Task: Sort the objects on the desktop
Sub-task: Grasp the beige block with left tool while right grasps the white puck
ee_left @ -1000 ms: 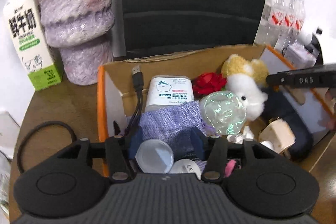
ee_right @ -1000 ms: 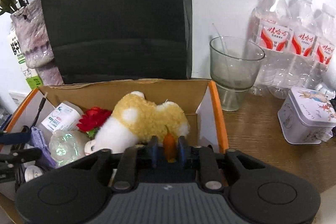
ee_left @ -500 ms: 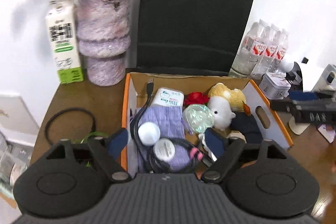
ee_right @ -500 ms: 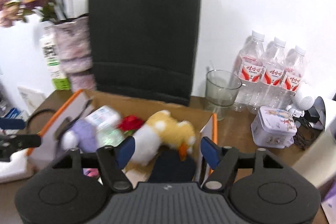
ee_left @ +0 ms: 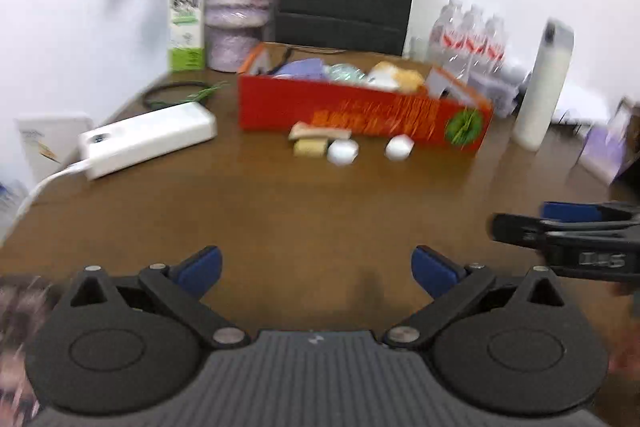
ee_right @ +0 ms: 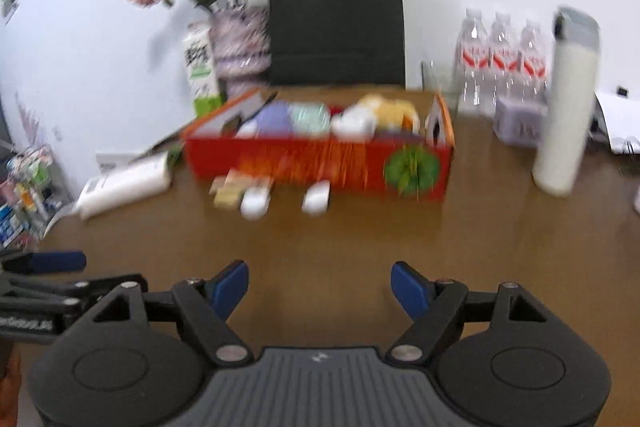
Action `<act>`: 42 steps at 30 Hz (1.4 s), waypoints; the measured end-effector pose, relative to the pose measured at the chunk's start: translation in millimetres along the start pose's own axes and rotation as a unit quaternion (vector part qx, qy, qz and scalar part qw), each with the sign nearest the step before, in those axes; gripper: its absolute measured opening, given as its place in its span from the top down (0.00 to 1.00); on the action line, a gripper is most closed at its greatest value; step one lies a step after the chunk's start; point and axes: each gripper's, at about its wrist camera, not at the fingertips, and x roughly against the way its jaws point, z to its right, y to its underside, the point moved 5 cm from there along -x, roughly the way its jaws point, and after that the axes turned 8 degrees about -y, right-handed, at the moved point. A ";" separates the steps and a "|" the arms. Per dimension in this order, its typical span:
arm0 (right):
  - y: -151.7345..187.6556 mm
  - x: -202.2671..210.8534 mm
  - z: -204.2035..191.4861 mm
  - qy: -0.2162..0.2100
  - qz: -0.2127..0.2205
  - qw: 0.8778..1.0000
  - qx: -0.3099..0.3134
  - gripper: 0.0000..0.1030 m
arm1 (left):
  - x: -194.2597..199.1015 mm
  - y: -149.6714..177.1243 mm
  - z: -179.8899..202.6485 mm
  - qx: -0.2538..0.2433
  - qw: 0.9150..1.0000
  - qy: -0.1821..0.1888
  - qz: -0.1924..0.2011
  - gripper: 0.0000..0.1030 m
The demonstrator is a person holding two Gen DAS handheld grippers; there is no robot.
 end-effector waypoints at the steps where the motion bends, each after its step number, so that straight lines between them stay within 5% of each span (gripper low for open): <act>1: 13.1 8.9 -2.6 0.000 -0.001 1.000 0.002 0.24 | 6.1 8.5 2.2 -0.011 1.000 -0.014 0.006 0.00; 8: 50.6 39.9 -16.2 -0.034 0.015 0.999 -0.001 0.18 | 18.7 30.7 6.8 -0.023 1.000 -0.008 0.015 0.00; 11: 52.1 41.8 -13.7 -0.041 0.020 0.999 -0.009 0.18 | 11.7 36.3 9.3 -0.024 1.000 -0.008 -0.019 0.00; 18: 50.6 34.8 -16.8 -0.034 0.005 0.999 0.006 0.19 | 7.1 33.6 2.3 0.001 1.000 0.018 -0.025 0.00; 24: 3.5 -2.0 -3.2 -0.038 0.002 0.999 0.023 0.30 | -29.9 -39.9 -5.5 0.011 0.999 0.045 0.003 0.01; 28: -43.7 -59.0 7.6 -0.054 -0.013 0.998 0.014 0.36 | -86.9 -90.5 10.7 0.014 0.996 0.089 -0.014 0.03; 35: -87.3 -148.7 25.2 -0.022 -0.047 0.999 -0.002 0.53 | -183.5 -121.5 25.0 -0.022 0.993 0.068 -0.089 0.04; 38: -86.0 -165.8 27.2 -0.014 -0.052 0.999 0.009 0.74 | -198.3 -119.9 24.0 -0.015 0.991 0.079 -0.108 0.18; 39: -84.3 -167.1 24.8 -0.008 -0.047 0.999 0.024 0.79 | -196.9 -118.6 25.2 -0.019 0.991 0.077 -0.106 0.30; 40: -82.0 -166.7 22.5 -0.007 -0.044 0.998 0.034 0.79 | -194.4 -118.3 25.3 -0.022 0.992 0.070 -0.101 0.45; 42: -79.7 -166.2 19.8 -0.012 -0.038 0.998 0.044 0.79 | -187.7 -118.3 23.6 -0.008 0.993 0.078 -0.094 0.54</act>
